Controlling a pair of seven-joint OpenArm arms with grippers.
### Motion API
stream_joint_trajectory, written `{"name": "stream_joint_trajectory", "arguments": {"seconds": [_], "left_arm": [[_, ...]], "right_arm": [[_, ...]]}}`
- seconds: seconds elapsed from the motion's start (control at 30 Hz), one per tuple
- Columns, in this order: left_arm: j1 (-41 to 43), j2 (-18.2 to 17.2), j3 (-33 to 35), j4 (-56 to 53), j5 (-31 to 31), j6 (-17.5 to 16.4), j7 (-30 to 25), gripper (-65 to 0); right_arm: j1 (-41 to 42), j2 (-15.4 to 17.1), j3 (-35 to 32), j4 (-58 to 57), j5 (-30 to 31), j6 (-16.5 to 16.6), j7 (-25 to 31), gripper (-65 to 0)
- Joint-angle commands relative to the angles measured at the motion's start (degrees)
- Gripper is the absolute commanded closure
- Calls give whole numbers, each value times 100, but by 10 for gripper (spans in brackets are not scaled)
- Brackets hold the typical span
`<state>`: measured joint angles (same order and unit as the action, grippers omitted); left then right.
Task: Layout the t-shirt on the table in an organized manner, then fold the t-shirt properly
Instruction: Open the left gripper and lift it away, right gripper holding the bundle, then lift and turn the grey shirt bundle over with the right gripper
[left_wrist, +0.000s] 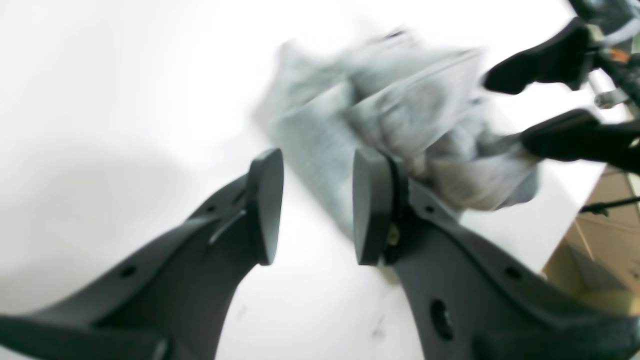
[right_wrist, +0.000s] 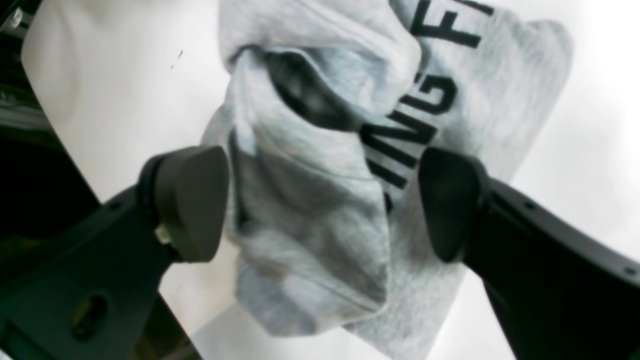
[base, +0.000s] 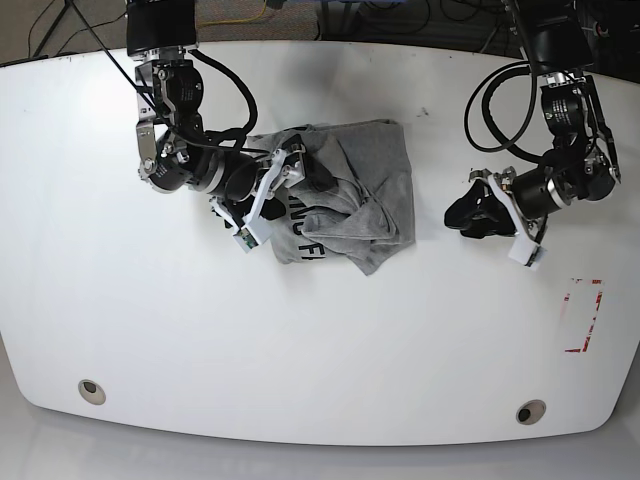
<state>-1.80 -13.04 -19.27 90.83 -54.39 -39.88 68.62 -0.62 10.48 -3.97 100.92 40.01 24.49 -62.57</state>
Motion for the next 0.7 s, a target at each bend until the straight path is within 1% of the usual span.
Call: {"name": "stream_joint_trajectory", "arguments": {"seconds": [0.0,0.03,0.13,0.37,0.47,0.67], "left_arm": [[-17,-125,-205,91,-209,-12,-27,-218],[44,-151,-381,100,-209,-12,-9,-218],[114,-274,-592,100,-209,-12,-9,-218],[273,-600,-645,91,-209,-12,-9,-218],[369,-714,-654,91,-209,-12,-9,-218],[501,-784,-654,91,-209,-12,-27,-218]], "right_arm": [[102,20,14,-57,91,158,133,-560],[111,20,14,-136,100,254,133,-558],[93,-6,-21,-163,118,351,133,-545],[-30,-129,-601,101,127,333,133,-499],[-127,-332,-882,338,127,316,125,-490],[-144,-692,-1093,470,127,316,-60,-490]]}}
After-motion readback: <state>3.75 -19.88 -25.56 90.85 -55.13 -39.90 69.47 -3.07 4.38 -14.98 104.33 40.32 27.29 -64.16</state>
